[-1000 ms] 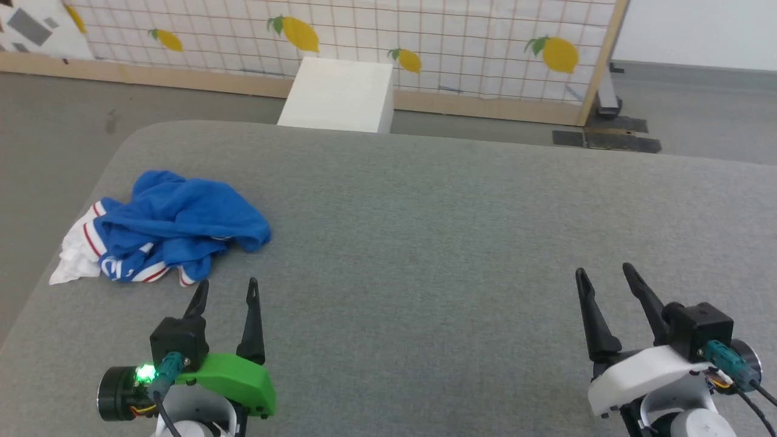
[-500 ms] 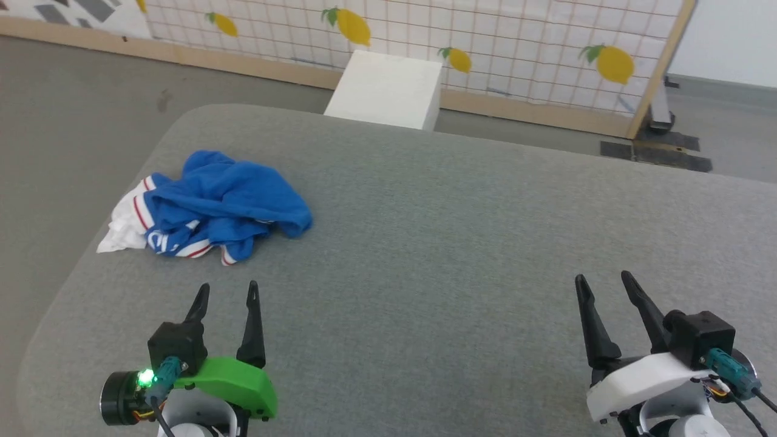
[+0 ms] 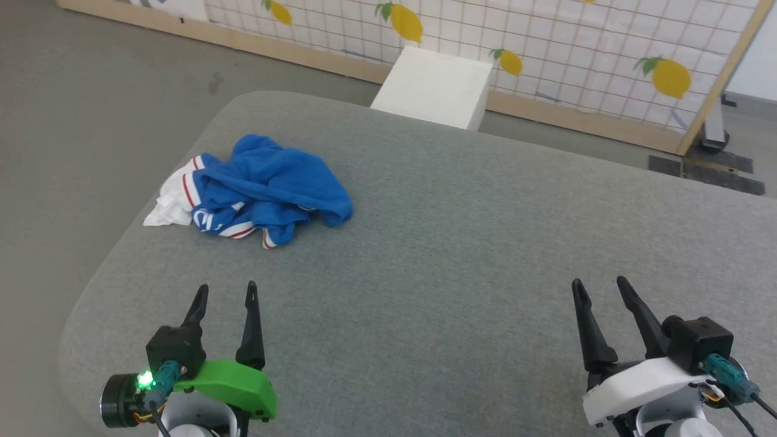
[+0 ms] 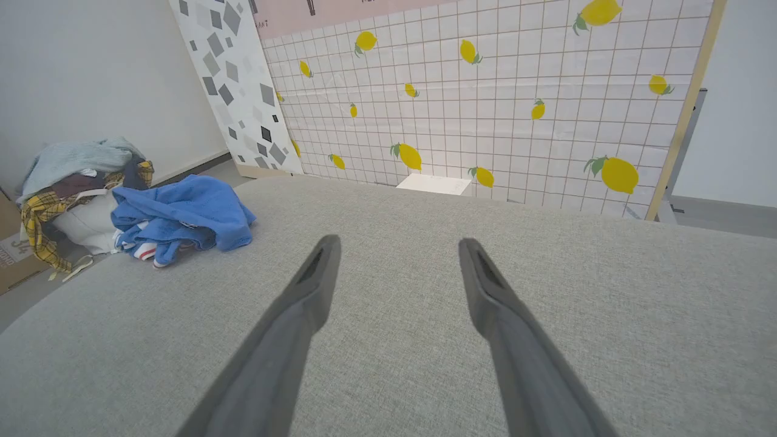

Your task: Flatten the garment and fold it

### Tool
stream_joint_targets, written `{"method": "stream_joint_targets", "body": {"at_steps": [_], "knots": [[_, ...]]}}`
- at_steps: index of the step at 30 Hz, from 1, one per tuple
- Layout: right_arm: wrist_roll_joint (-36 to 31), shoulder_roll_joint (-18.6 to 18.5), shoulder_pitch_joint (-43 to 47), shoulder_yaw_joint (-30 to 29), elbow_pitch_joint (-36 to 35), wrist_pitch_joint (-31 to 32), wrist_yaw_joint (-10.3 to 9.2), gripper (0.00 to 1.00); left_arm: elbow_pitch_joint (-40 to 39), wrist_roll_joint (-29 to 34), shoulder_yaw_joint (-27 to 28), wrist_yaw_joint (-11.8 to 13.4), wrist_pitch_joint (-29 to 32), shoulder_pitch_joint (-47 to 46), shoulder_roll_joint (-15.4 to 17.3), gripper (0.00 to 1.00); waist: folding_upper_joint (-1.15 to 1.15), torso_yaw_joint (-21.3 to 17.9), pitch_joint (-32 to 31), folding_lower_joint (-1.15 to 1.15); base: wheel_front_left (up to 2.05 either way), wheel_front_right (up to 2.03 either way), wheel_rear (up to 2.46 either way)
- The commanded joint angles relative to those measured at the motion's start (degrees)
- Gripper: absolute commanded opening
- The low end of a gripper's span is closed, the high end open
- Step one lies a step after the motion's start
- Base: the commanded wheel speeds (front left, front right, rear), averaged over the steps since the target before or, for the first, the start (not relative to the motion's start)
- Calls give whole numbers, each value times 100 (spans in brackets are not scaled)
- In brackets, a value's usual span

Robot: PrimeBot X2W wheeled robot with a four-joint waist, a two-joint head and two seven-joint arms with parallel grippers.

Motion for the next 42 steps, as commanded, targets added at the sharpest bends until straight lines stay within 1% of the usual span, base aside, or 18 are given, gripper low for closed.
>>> {"method": "stream_joint_targets", "body": {"at_steps": [1, 11, 21, 42], "knots": [[37, 3, 96, 19, 42, -65, -5, 100, 25, -3, 5, 29, -60, -24, -18, 100, 0, 98, 5, 0, 0, 0, 0], [60, 4, 123, 90, 143, -183, -5, 100, 69, 108, -5, 42, -178, -24, -12, 100, 0, 380, -19, 0, 0, 0, 0], [238, 4, 147, 144, 269, -304, -6, 100, 132, 159, 12, 55, -297, -18, -9, 100, 0, 631, -54, 0, 0, 0, 0], [444, 5, 183, 167, 506, -550, -8, 100, 296, 128, 34, 69, -542, -30, -14, 100, 0, 1094, -28, 0, 0, 0, 0]]}}
